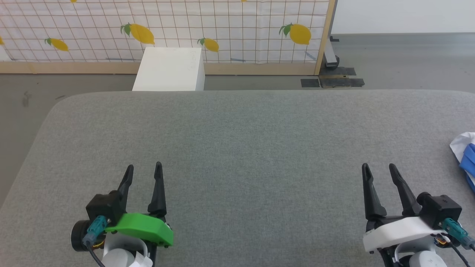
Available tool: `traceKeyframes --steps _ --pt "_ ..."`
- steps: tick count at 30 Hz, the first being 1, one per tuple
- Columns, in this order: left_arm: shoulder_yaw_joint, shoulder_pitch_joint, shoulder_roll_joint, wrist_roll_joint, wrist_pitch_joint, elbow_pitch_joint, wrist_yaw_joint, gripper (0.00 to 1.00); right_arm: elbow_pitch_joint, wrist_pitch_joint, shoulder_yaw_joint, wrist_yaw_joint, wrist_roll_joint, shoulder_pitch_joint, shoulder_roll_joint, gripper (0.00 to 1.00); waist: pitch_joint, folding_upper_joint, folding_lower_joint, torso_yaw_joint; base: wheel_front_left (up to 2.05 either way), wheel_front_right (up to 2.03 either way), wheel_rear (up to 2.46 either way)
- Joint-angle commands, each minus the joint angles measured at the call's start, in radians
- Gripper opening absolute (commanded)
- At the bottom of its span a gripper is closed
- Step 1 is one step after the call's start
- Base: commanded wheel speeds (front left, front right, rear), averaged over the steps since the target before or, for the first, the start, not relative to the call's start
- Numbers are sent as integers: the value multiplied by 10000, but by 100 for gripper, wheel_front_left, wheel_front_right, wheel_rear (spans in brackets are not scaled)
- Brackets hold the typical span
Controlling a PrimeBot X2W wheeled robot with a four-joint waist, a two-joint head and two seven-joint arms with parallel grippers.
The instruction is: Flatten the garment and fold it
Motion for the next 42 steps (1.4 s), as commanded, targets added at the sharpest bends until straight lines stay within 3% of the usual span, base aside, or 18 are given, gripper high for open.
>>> traceKeyframes --steps 1,7,8,42 --pt "34 -42 -12 -59 -37 -25 -50 100 -22 -57 36 -15 42 55 6 100 13 61 1 -2 0 0 0" --pt "66 -20 -17 -41 -37 24 -51 100 81 -58 76 -15 96 -24 7 100 27 61 1 -30 0 0 0" --pt "39 1 -2 2 2 23 -2 0 65 2 62 0 61 -4 0 0 27 0 1 -30 0 0 0" --pt "296 223 -153 768 666 -501 3 0 -479 655 103 -4 -539 88 2 0 49 15 1 9 0 0 0"
